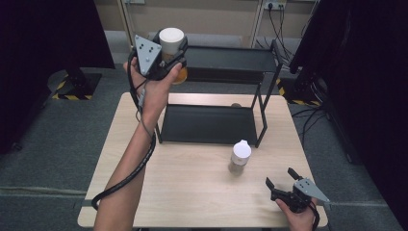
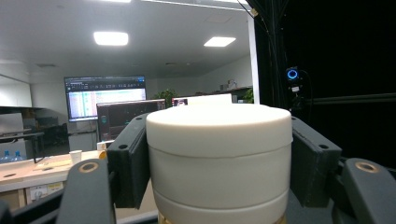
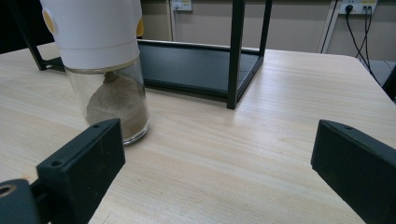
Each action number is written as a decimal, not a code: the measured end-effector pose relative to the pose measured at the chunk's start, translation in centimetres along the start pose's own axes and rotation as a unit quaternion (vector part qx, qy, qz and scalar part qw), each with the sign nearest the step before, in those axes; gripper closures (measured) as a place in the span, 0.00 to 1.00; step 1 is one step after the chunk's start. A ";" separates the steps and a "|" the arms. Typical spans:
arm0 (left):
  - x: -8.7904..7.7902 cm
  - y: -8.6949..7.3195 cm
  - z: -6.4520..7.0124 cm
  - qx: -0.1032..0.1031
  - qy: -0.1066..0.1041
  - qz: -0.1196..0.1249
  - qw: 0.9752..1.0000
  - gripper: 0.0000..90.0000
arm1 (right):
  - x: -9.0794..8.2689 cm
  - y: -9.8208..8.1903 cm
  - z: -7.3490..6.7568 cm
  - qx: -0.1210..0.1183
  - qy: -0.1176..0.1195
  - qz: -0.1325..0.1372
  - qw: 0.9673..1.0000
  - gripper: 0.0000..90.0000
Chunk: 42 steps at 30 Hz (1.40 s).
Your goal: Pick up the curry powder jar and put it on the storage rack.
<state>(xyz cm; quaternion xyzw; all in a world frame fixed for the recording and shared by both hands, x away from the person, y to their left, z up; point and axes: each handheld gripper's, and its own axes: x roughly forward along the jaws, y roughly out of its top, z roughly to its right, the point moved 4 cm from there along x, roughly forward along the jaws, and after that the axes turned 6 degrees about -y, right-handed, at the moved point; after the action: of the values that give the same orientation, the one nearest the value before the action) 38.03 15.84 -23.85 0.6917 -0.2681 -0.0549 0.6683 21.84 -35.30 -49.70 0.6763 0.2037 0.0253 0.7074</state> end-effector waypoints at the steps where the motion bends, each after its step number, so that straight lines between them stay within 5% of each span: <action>1: 0.2 0.0 -0.1 -0.001 0.001 0.000 1.000 0.37 | 0.0 0.0 0.0 0.000 0.000 0.001 1.000 0.04; 21: 3.9 -0.3 -2.0 -0.007 0.006 -0.004 1.000 0.37 | 0.0 0.0 0.1 0.000 0.003 0.000 1.000 0.04; 26: 5.2 -0.4 -2.6 0.008 0.013 -0.013 1.000 0.37 | 0.0 0.0 0.1 0.001 0.004 0.001 1.000 0.04; 31: 6.1 -0.8 -3.2 -0.008 0.014 -0.015 1.000 0.37 | 0.0 0.0 0.2 0.001 0.006 0.001 1.000 0.04; 33: 6.4 -1.0 -3.5 0.006 0.018 -0.016 1.000 0.37 | 0.0 0.0 0.2 0.001 0.006 0.001 1.000 0.04; 35: 6.6 -1.2 -3.6 -0.007 0.018 -0.022 1.000 0.37 | 0.0 0.0 0.2 0.000 0.007 0.002 1.000 0.04; 42: 7.4 -1.9 -4.0 0.004 0.024 -0.024 0.999 0.37 | 0.0 0.0 0.2 0.000 0.008 0.001 1.000 0.04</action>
<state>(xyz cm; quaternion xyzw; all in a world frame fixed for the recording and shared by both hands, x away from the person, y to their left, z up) 46.66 16.07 -23.17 0.7019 -0.2351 -0.0532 0.6703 21.88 -35.48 -49.73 0.6766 0.2081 0.0313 0.7056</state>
